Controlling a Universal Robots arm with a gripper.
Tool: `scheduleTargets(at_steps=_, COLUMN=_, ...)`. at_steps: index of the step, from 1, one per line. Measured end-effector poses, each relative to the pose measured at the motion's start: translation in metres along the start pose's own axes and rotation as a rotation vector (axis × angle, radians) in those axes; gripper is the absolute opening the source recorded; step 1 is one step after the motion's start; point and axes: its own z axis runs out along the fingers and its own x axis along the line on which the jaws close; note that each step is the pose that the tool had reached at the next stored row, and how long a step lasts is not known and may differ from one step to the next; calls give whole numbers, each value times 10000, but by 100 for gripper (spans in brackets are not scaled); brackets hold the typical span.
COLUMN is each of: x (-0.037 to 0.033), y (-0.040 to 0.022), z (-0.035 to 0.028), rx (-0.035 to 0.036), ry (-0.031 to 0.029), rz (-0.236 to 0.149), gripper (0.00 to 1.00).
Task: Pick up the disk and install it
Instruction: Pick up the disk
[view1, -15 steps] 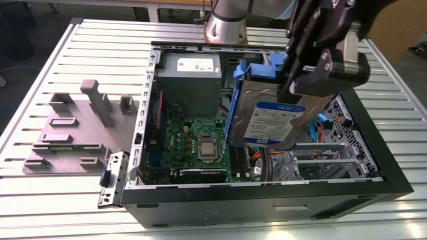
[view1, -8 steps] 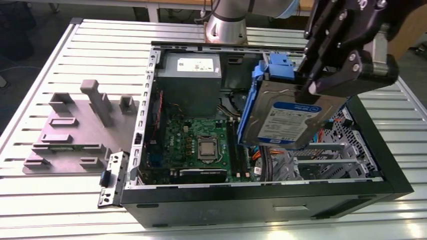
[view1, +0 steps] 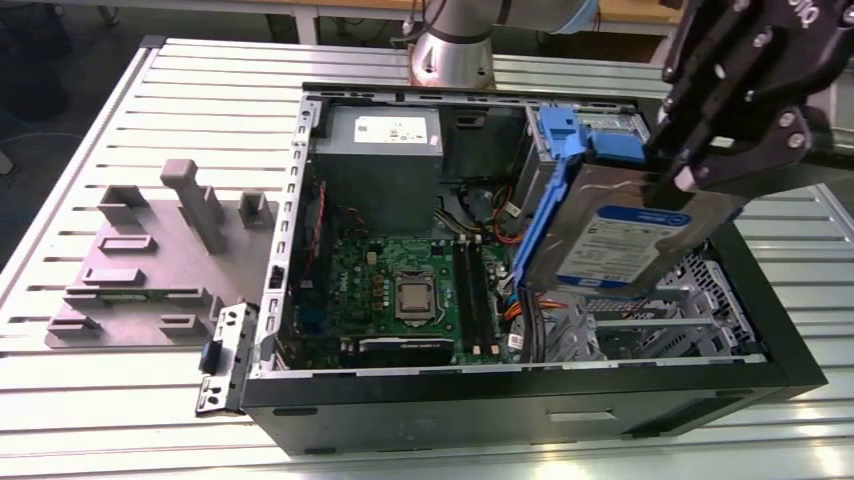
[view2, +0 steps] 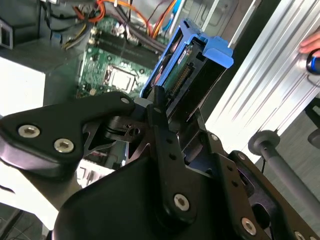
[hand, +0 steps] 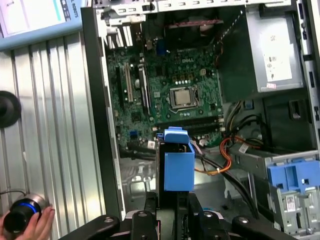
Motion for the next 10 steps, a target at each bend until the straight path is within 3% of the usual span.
scheduleTargets(at_steps=4, x=-22, y=-152, z=4, rx=-3, ry=-1, rz=-53, gripper=35)
scheduleTargets(at_steps=10, x=-46, y=-318, z=15, rx=-16, ry=10, rz=-243, gripper=35)
